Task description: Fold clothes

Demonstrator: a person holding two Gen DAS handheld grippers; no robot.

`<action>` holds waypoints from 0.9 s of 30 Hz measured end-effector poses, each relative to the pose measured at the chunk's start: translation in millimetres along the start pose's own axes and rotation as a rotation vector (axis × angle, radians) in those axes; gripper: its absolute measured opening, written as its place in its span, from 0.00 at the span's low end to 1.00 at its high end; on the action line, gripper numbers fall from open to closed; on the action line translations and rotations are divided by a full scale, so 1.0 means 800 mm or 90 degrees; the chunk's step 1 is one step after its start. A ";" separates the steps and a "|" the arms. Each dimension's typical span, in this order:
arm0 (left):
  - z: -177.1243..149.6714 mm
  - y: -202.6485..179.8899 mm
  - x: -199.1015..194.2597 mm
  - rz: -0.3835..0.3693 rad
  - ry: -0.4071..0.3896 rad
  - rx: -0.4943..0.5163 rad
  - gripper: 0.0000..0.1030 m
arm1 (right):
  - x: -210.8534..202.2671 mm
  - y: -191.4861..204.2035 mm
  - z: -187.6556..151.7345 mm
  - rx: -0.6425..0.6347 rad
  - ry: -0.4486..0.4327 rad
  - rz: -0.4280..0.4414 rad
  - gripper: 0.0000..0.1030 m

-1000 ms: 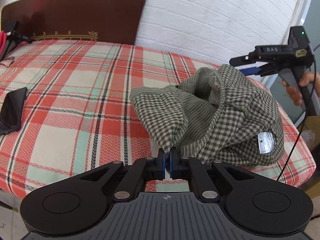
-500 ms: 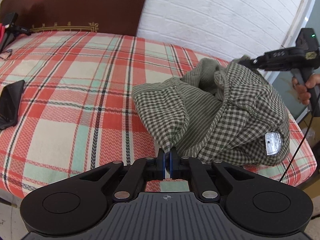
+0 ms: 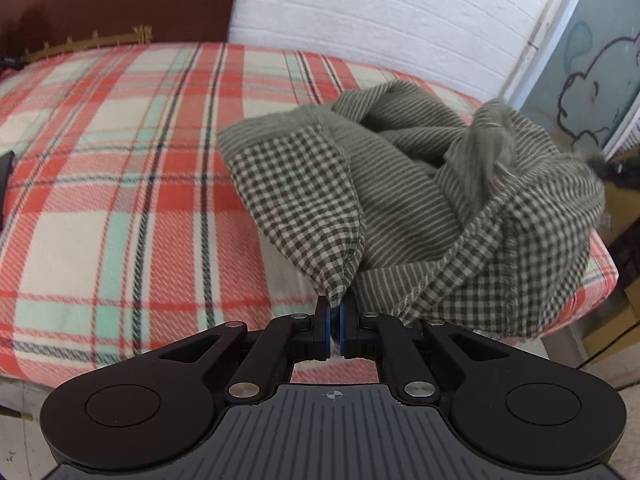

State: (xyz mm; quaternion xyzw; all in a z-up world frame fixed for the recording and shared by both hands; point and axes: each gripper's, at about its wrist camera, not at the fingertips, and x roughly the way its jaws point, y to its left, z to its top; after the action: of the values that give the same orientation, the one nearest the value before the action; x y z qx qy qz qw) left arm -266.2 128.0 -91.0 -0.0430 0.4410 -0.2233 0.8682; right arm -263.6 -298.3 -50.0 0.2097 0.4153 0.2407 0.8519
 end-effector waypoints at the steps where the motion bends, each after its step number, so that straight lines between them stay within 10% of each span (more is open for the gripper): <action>1: -0.004 0.002 0.007 -0.005 0.010 -0.005 0.00 | 0.009 -0.014 -0.013 0.031 0.020 -0.001 0.07; 5: -0.014 0.015 0.027 -0.020 0.034 -0.035 0.11 | 0.058 -0.050 -0.047 0.129 0.095 0.021 0.21; 10: -0.002 0.022 -0.005 0.028 -0.008 -0.028 0.55 | 0.013 -0.030 -0.005 0.069 0.007 -0.019 0.61; 15: 0.032 0.033 -0.050 0.072 -0.077 -0.006 0.56 | -0.014 -0.001 0.048 -0.023 -0.076 -0.036 0.65; 21: 0.101 0.007 -0.041 0.066 -0.143 0.056 0.75 | 0.085 0.039 0.087 -0.137 -0.025 -0.012 0.72; 27: 0.130 -0.033 0.028 0.068 -0.066 0.140 0.79 | 0.173 0.052 0.092 -0.218 0.042 -0.064 0.76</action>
State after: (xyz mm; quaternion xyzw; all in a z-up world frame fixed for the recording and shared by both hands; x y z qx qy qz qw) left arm -182.6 82.1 -37.7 0.0643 0.3703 -0.2215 0.8998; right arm -138.7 -196.1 -69.2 0.0328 0.4061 0.2714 0.8720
